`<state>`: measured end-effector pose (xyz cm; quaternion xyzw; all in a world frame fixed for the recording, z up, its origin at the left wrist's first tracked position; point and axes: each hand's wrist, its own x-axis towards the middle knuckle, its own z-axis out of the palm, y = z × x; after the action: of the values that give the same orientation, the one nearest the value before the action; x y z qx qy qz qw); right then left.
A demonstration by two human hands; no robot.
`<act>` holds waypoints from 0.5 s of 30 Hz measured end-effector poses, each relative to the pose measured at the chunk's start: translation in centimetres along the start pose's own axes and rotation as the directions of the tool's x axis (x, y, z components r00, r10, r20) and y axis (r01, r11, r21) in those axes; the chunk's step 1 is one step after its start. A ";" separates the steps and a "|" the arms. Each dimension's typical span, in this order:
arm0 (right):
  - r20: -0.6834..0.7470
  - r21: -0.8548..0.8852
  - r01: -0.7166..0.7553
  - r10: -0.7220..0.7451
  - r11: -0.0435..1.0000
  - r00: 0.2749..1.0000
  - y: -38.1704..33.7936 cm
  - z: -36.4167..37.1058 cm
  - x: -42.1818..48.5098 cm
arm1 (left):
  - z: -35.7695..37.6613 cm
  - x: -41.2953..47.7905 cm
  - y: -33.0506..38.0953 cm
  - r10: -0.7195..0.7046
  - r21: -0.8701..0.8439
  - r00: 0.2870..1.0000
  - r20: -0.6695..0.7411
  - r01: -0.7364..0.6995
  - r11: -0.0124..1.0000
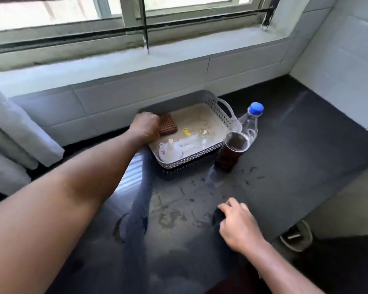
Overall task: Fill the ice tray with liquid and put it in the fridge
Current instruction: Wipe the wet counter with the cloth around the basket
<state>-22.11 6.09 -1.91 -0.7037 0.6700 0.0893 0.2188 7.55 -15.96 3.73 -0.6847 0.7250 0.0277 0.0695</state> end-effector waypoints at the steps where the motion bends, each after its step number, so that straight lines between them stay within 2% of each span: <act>1: 0.010 -0.011 -0.007 0.007 1.000 1.000 -0.2 0.0 0.1 | 0.3 1.3 -0.1 0.013 0.036 0.999 0.043 -0.015 0.999; 4: 0.022 0.007 -0.027 0.026 1.000 0.999 -0.5 -0.2 -0.1 | 1.7 3.8 -0.4 0.014 0.083 0.995 0.098 -0.022 0.996; 7: 0.022 0.005 -0.028 0.028 1.000 0.999 -0.6 -0.2 -0.1 | 2.3 5.1 -0.7 0.028 0.065 0.998 0.049 -0.031 0.997; 9: 0.016 0.000 -0.027 0.027 1.000 1.000 -0.6 -0.3 -0.1 | 2.1 5.0 -1.0 -0.036 -0.088 0.999 0.008 0.036 0.995; 11: 0.027 0.005 -0.028 0.028 1.000 0.999 -0.6 -0.5 0.2 | 0.9 4.3 -1.4 -0.151 -0.373 0.986 -0.076 0.112 0.921; 12: 0.036 0.007 -0.032 0.032 0.999 0.999 -0.6 -0.7 0.5 | 0.1 3.6 -1.5 -0.221 -0.539 0.969 -0.107 0.130 0.832; 13: 0.046 0.016 -0.042 0.041 0.999 0.998 -0.6 -1.0 0.7 | -0.8 2.4 -1.5 -0.288 -0.703 0.950 -0.118 0.125 0.700; 14: 0.041 0.056 -0.063 0.061 0.996 0.997 -0.7 -1.5 1.1 | -1.7 0.9 -1.4 -0.334 -0.867 0.938 -0.090 0.091 0.490; 15: 0.019 0.151 -0.096 0.094 0.984 0.995 -0.8 -2.0 1.5 | -2.4 -0.7 -1.1 -0.338 -0.983 0.941 -0.005 0.057 0.174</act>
<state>-21.53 3.88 -0.57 -0.6519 0.7062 0.0527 0.2711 8.49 -15.70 6.28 -0.6602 0.4507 0.3919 -0.4554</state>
